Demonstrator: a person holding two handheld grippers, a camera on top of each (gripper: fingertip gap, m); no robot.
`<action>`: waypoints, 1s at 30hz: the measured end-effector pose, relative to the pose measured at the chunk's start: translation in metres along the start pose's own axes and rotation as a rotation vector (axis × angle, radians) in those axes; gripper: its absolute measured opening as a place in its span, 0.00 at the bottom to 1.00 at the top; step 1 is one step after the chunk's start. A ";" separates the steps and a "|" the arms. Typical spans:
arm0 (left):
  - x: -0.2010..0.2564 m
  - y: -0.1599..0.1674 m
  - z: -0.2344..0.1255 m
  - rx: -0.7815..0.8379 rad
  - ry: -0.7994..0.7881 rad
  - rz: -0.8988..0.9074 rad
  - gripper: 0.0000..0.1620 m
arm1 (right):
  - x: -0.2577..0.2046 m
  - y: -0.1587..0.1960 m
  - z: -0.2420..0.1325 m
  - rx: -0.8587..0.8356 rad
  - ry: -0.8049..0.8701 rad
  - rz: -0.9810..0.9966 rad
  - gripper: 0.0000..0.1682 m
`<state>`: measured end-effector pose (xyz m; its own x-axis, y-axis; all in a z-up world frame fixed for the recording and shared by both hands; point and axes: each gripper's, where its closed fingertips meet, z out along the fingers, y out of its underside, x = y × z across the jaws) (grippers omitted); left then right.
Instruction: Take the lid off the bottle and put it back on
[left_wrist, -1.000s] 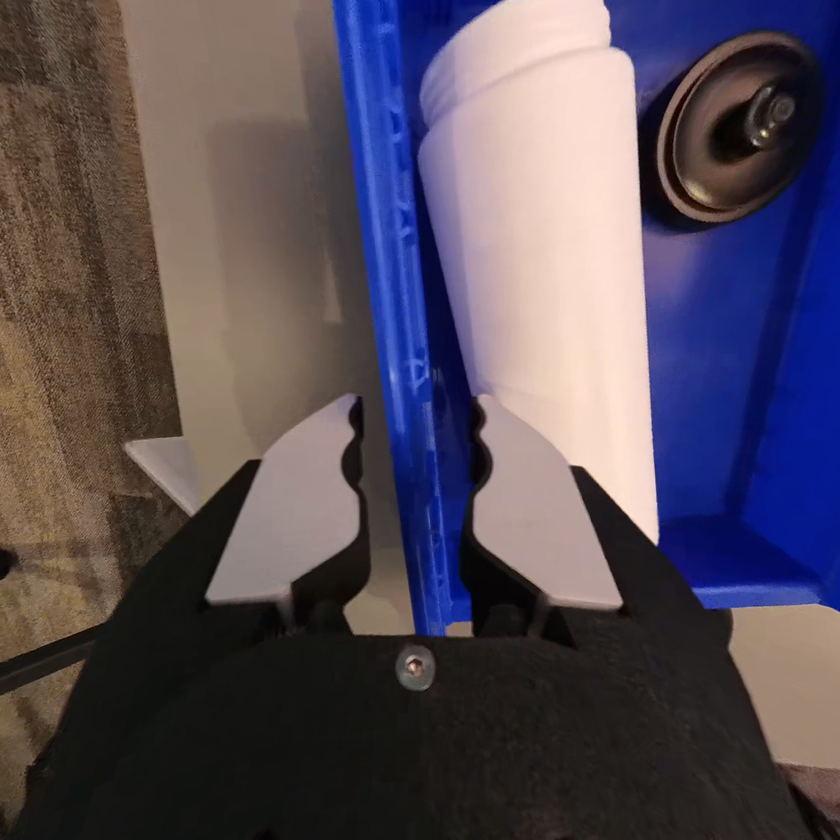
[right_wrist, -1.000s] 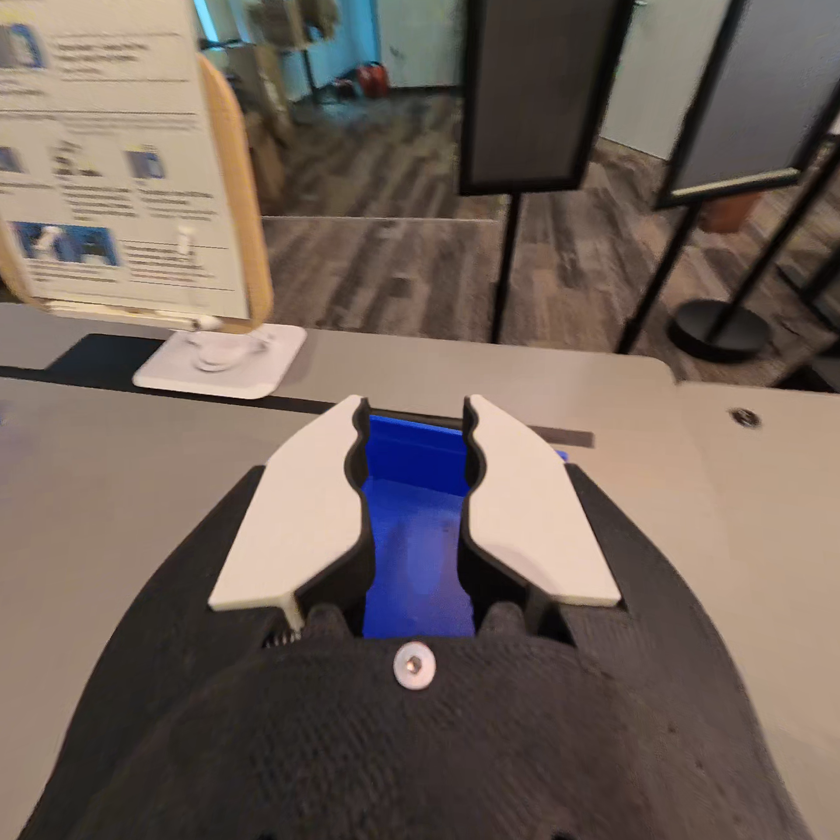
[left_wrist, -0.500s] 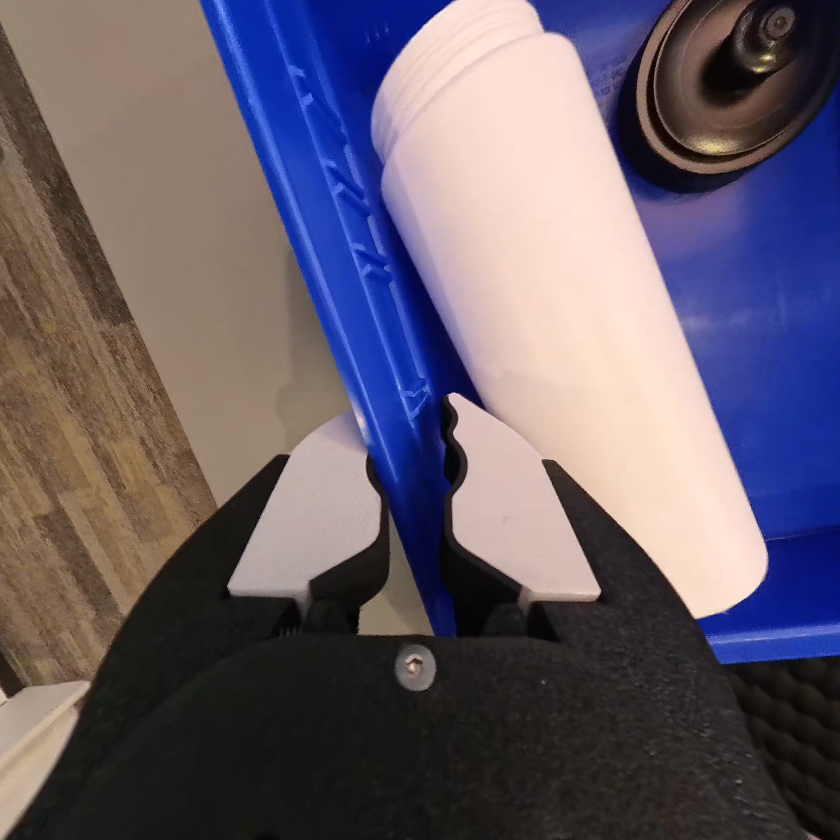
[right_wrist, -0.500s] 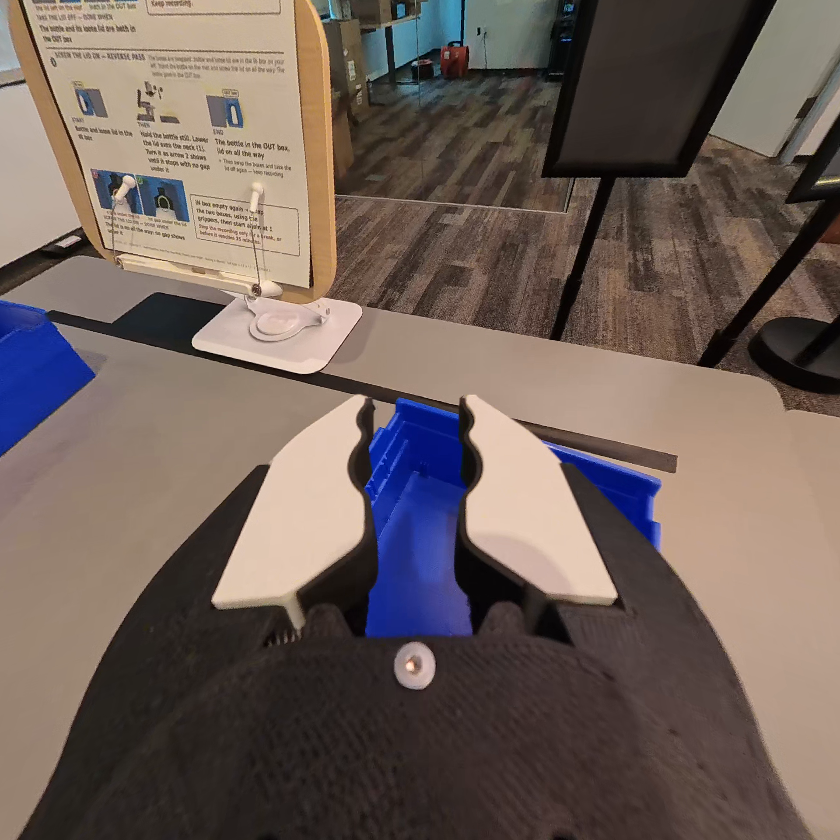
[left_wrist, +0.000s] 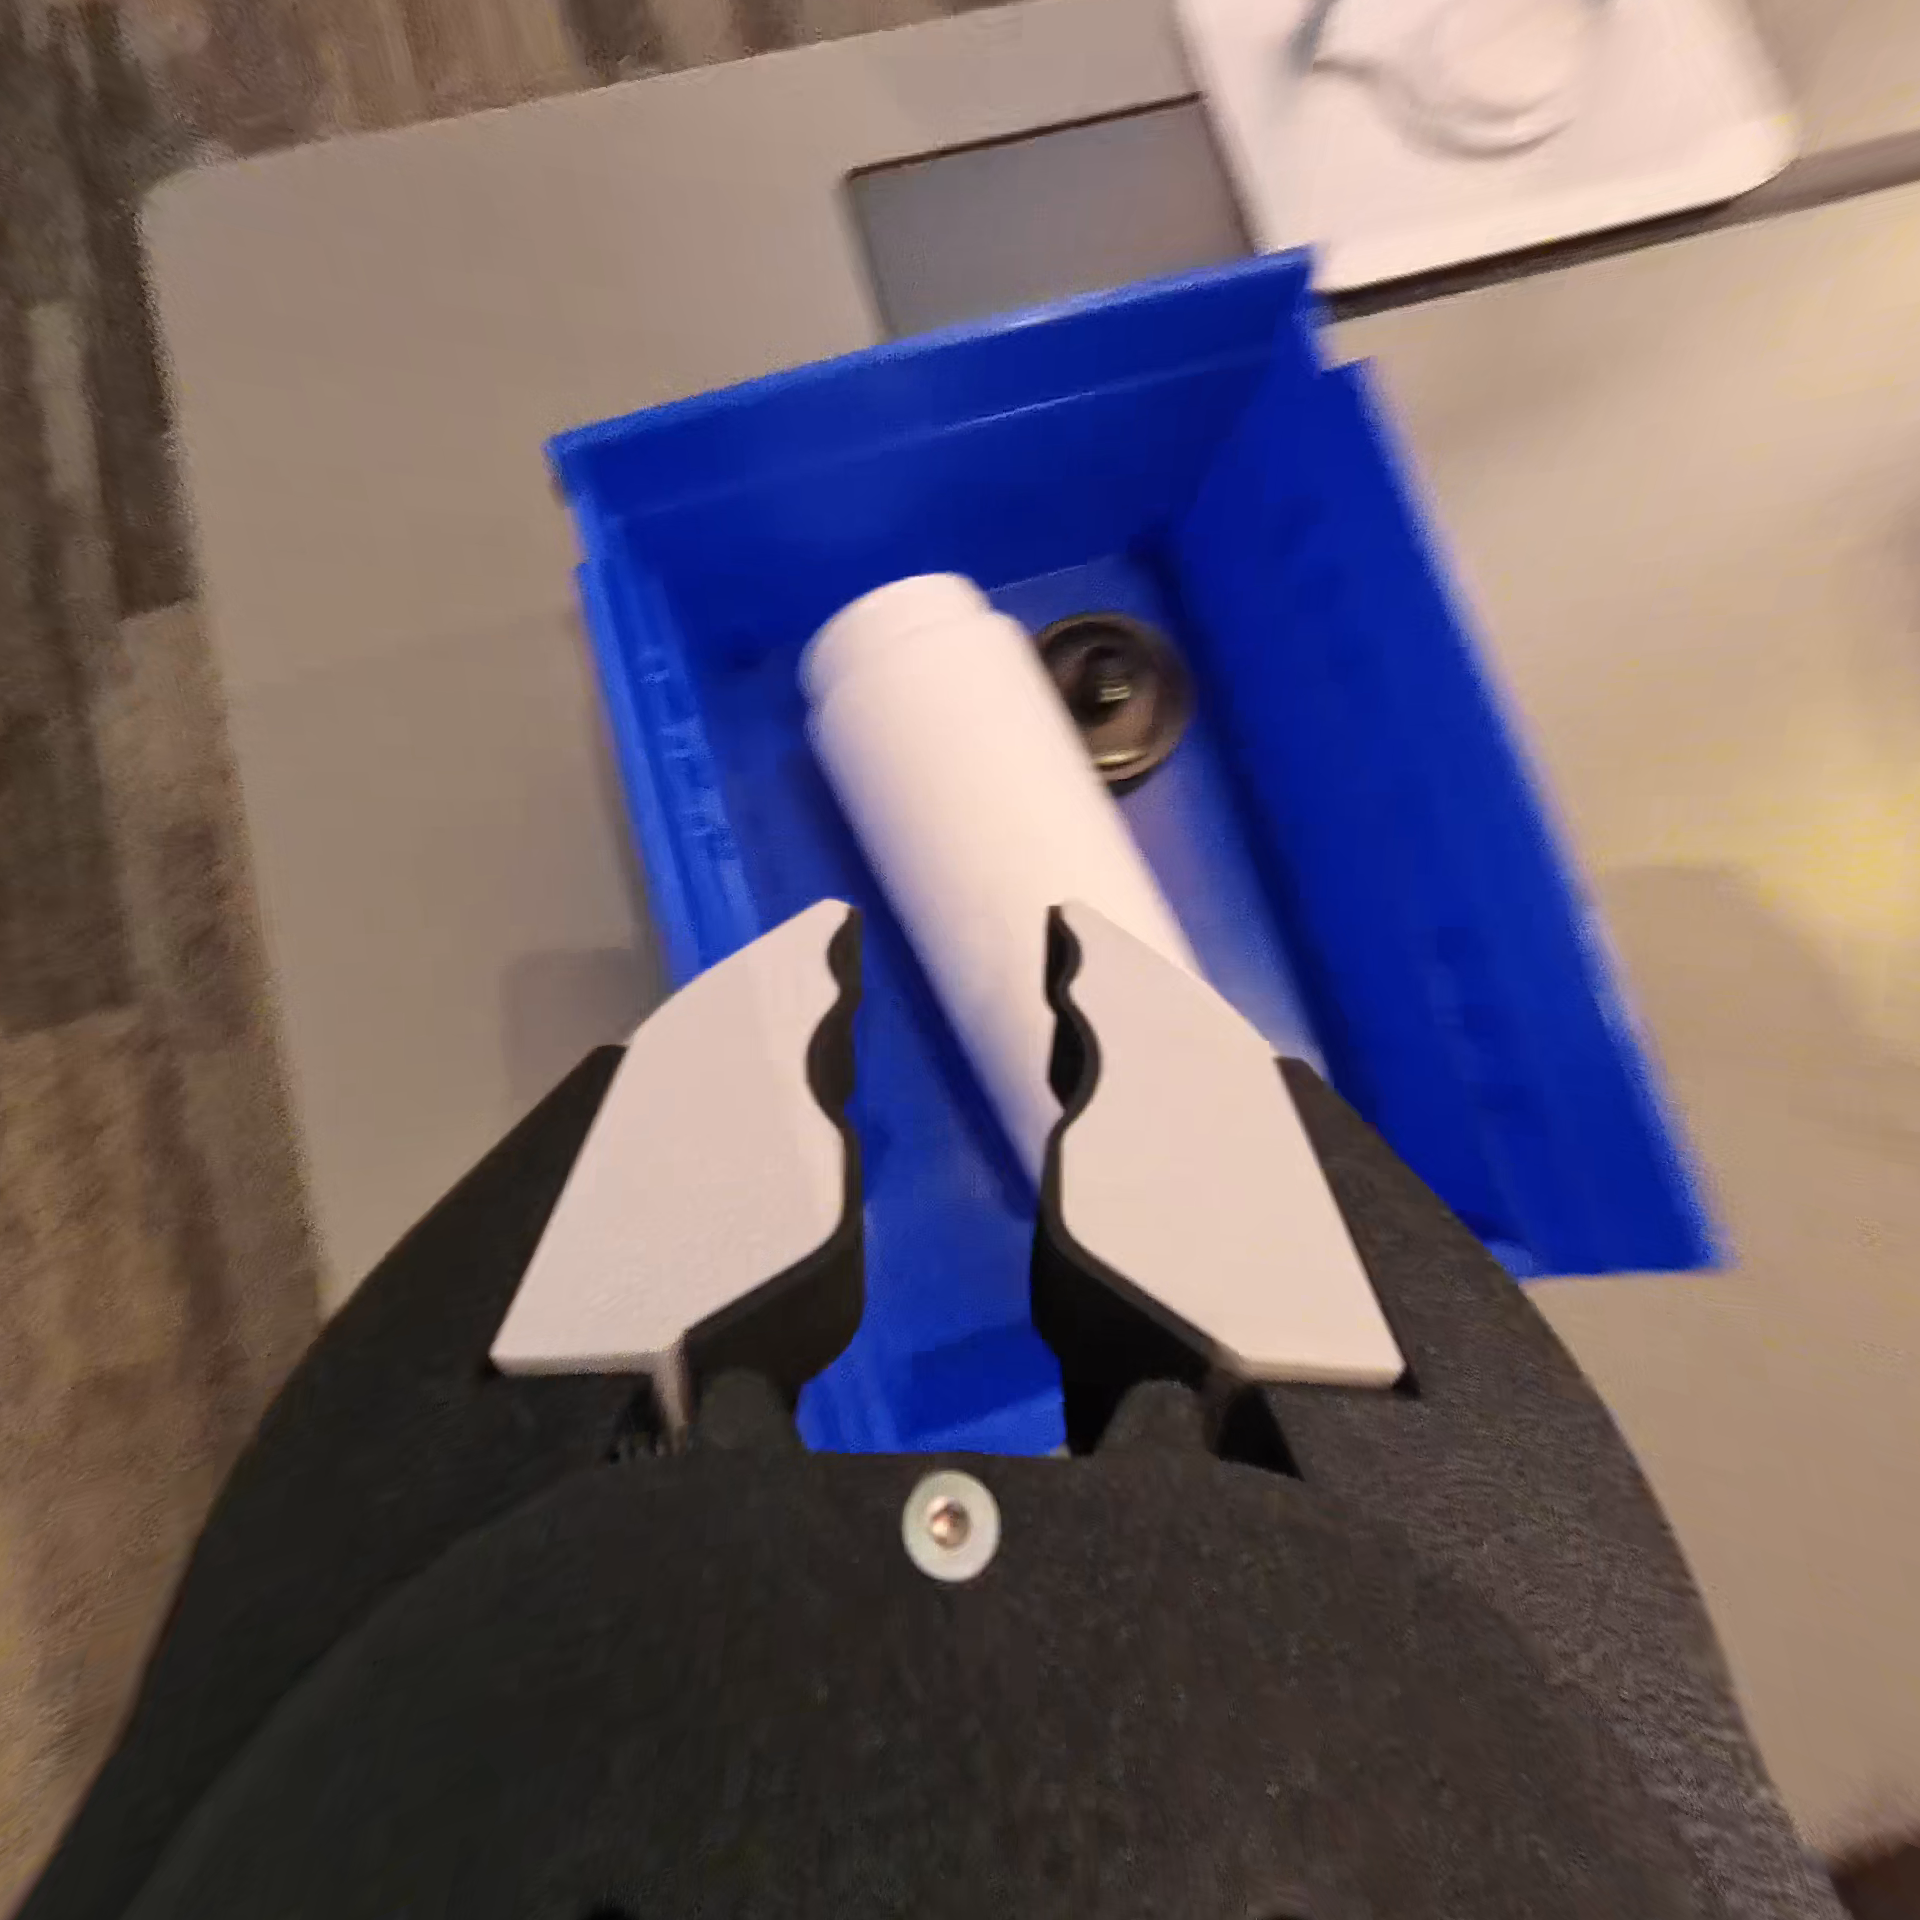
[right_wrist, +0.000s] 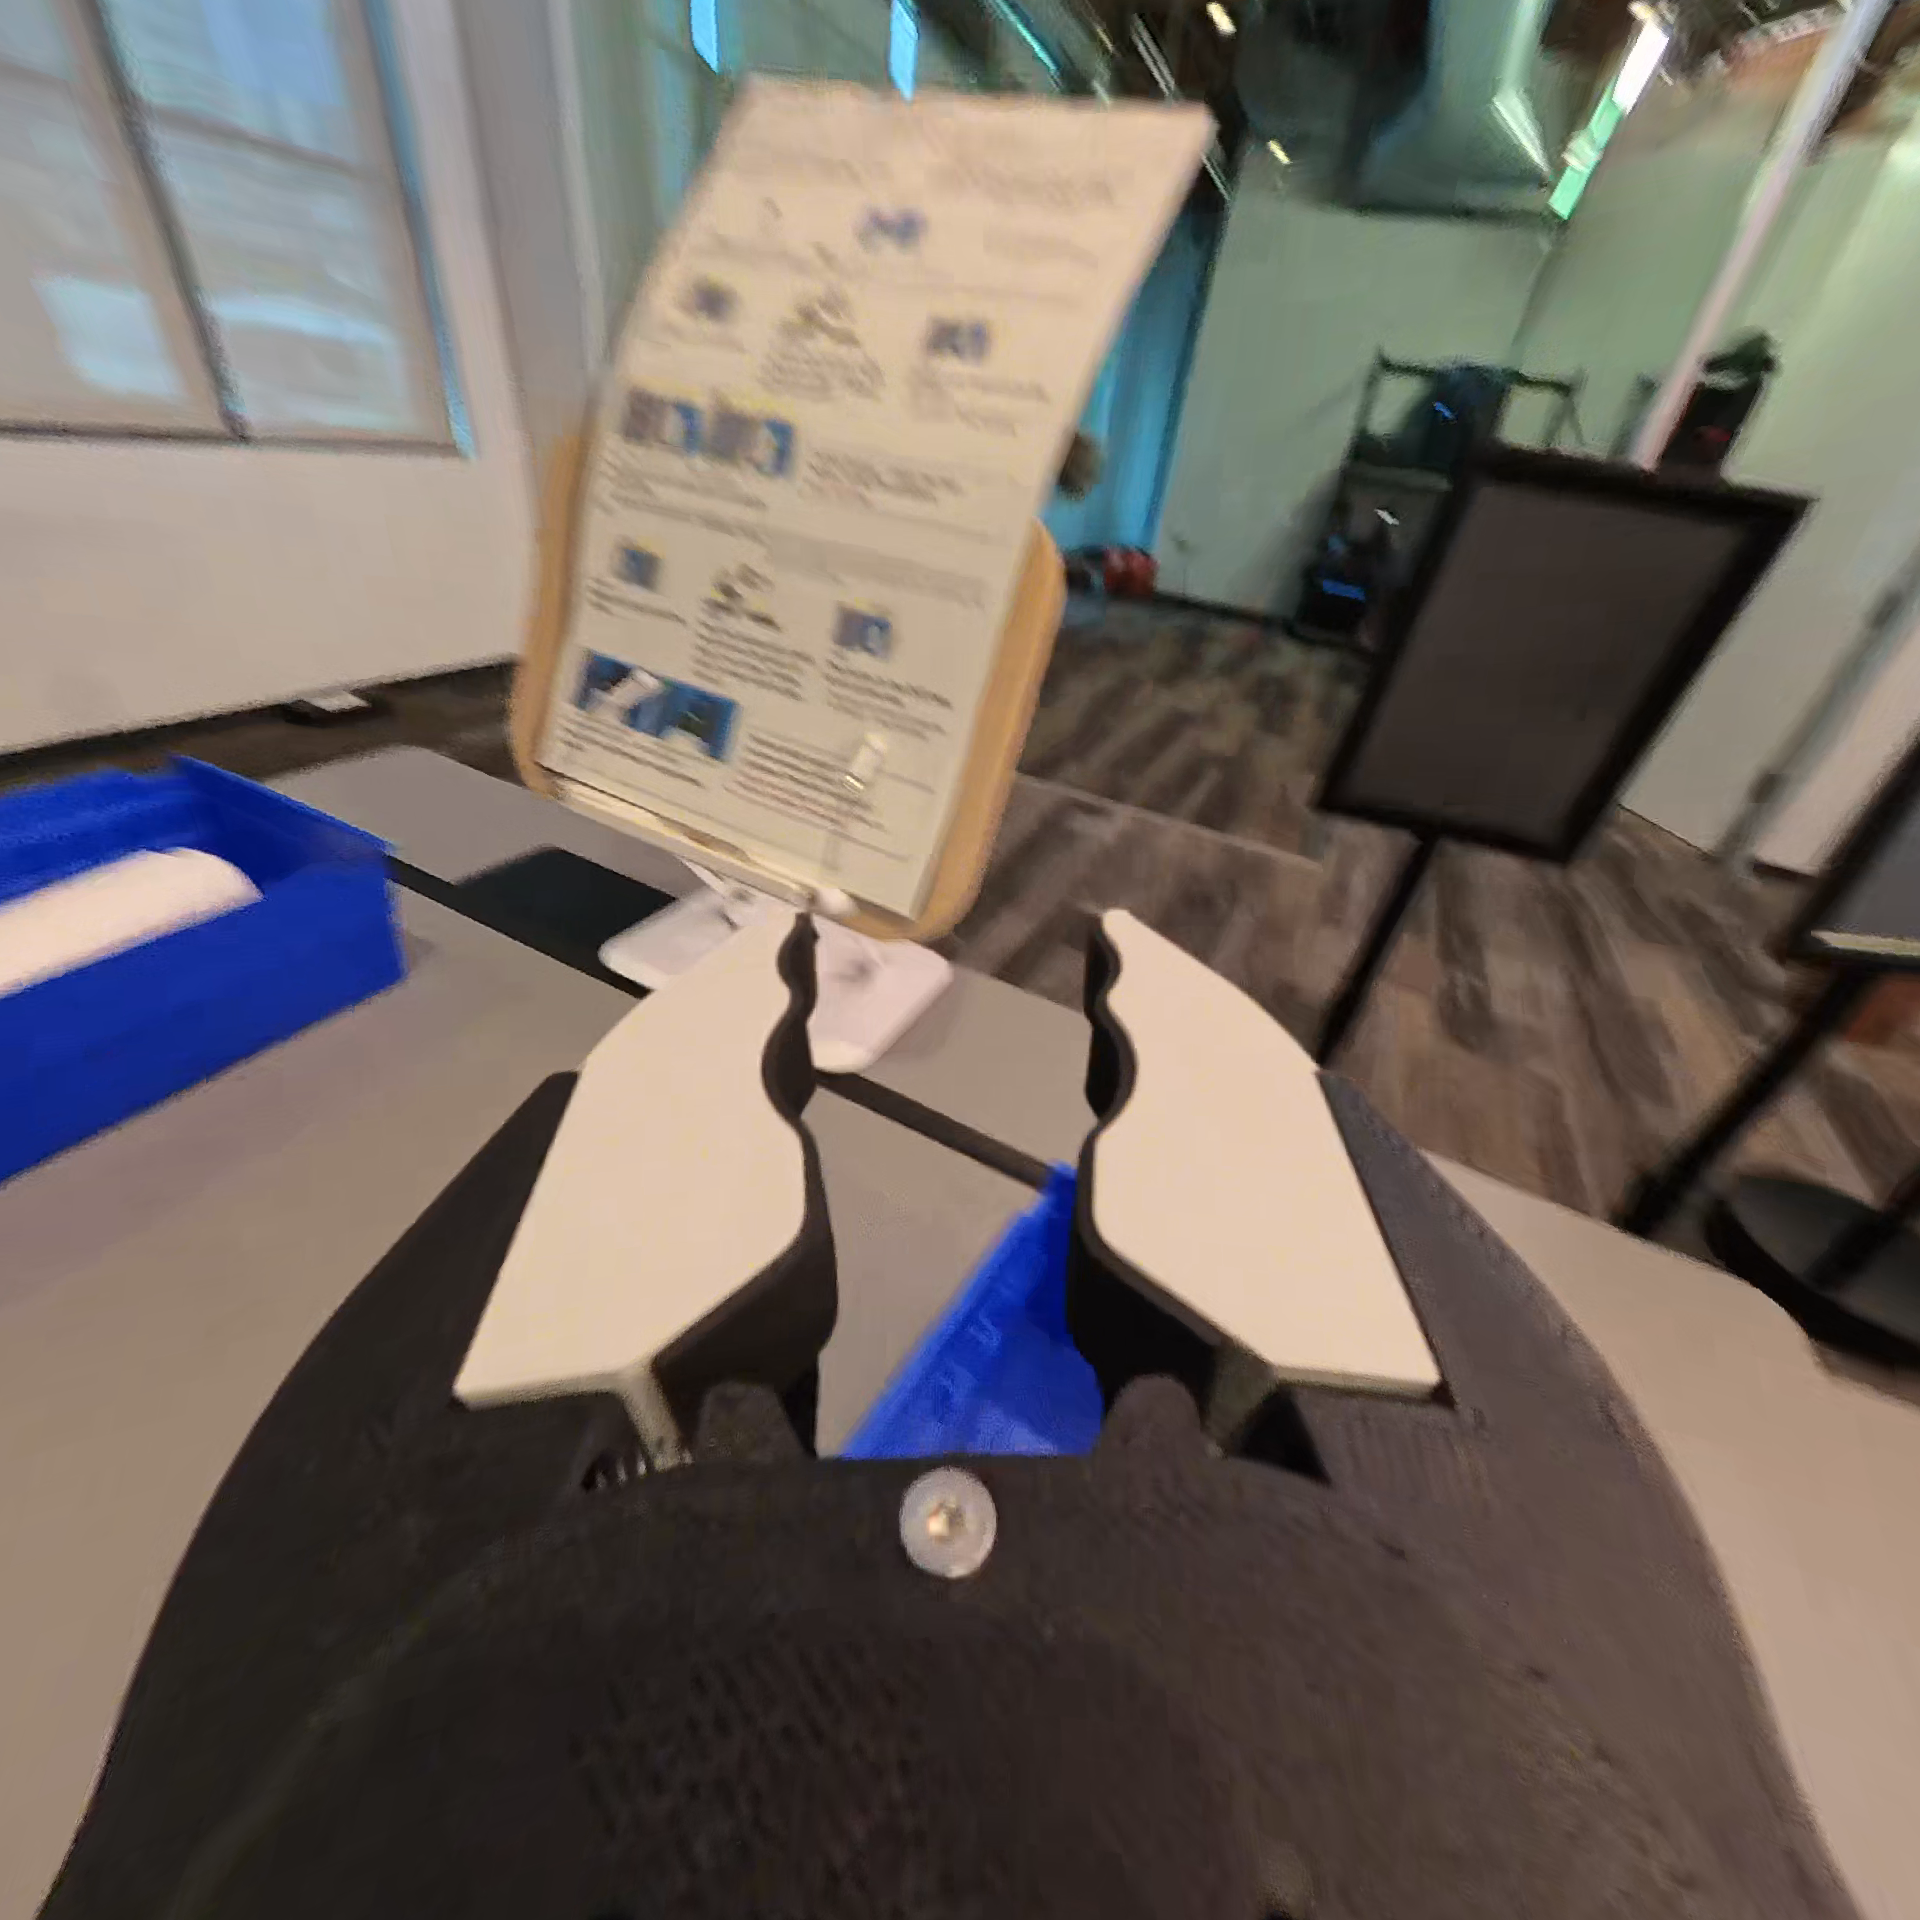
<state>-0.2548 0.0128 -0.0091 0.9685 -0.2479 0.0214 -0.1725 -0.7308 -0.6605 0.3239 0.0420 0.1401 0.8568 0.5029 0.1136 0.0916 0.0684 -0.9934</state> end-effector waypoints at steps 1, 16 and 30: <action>0.016 0.000 -0.002 -0.002 0.075 -0.027 0.29 | -0.012 -0.008 0.000 0.021 -0.056 0.027 0.31; 0.003 0.052 0.085 -0.477 -0.268 -0.121 0.59 | -0.042 0.019 0.012 -0.196 -0.239 0.170 0.34; -0.019 0.048 0.101 -0.501 -0.280 -0.200 0.51 | -0.066 0.052 0.026 -0.364 -0.263 0.038 0.34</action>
<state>-0.2633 0.0465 -0.1174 0.9895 0.0525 -0.1345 0.0206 -0.9733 -0.2288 0.2591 0.0350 0.0813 0.7094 0.7041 0.0296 0.2751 -0.2380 -0.9315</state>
